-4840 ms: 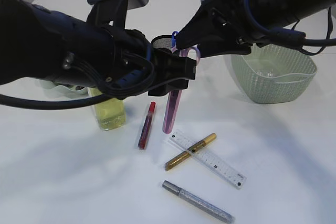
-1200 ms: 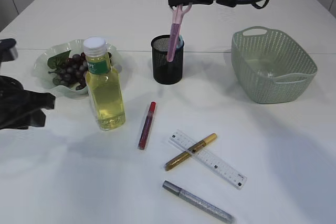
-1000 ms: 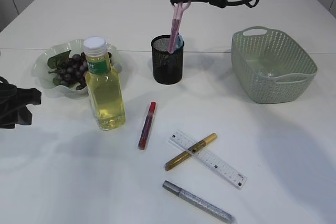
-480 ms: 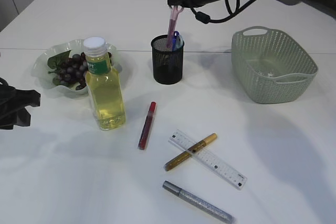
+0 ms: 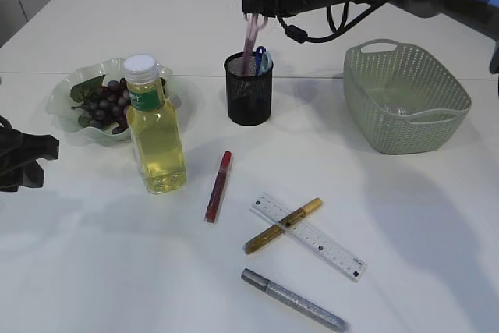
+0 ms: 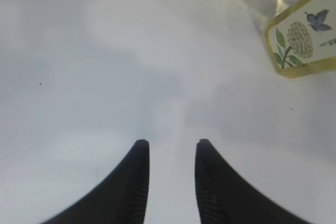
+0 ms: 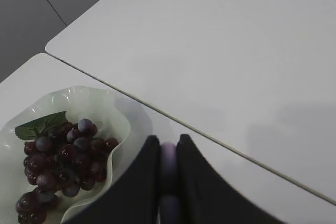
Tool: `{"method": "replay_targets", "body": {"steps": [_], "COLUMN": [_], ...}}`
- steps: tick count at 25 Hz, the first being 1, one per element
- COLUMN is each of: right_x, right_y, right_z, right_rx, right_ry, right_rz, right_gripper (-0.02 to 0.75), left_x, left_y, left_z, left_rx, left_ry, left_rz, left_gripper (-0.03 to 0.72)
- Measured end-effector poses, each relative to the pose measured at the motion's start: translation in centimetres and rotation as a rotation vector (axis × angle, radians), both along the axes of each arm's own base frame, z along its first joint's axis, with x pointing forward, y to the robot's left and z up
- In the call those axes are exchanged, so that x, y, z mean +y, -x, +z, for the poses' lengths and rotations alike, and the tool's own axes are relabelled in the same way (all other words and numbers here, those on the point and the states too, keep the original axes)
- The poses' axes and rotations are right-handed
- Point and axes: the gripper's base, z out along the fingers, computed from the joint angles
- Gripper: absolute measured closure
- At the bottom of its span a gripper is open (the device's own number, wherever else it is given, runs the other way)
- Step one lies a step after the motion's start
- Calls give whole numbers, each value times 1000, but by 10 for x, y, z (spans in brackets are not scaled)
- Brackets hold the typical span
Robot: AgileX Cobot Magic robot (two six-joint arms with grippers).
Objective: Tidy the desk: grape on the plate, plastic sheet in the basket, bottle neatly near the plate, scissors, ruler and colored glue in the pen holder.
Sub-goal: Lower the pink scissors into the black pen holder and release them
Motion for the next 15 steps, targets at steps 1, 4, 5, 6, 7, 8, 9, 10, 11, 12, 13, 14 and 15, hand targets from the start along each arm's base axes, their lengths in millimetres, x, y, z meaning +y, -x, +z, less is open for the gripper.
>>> {"method": "replay_targets", "body": {"steps": [1,4,5,6,7,8,9,10,11,12,13,14,15], "right_x": [0,1,2,2,2,3,3,2,0,-1,-2,-5,-9], "right_y": [0,1,1,2,2,3,3,4,5,7,8,10,12], "right_z": [-2,-4,-4,-4,-5,-4,-2,1,4,7,9,11,13], "right_rx": [6,18,22,25,30,41,51,70,94,123,150,192,233], "right_ry": [-1,0,-1,-1,0,-7,-16,-30,-38,-33,-17,13,51], "right_rz": [1,16,22,26,32,38,39,41,44,48,46,34,10], "right_gripper": [595,449,401,363,338,325,316,310,308,307,307,307,307], "left_x": [0,0,0,0,0,0,1,1,2,2,3,3,4], "left_y": [0,0,0,0,0,0,1,2,3,4,6,7,9], "left_z": [0,0,0,0,0,0,0,-1,-2,-2,-3,-4,-5], "left_rx": [0,0,0,0,0,4,10,22,37,53,68,88,110], "left_ry": [0,0,0,0,-1,-2,-6,-15,-29,-45,-61,-78,-95], "left_rz": [0,0,0,0,-1,0,-2,-8,-24,-44,-65,-83,-104], "left_gripper": [466,465,466,466,466,466,466,466,465,465,465,465,465]}}
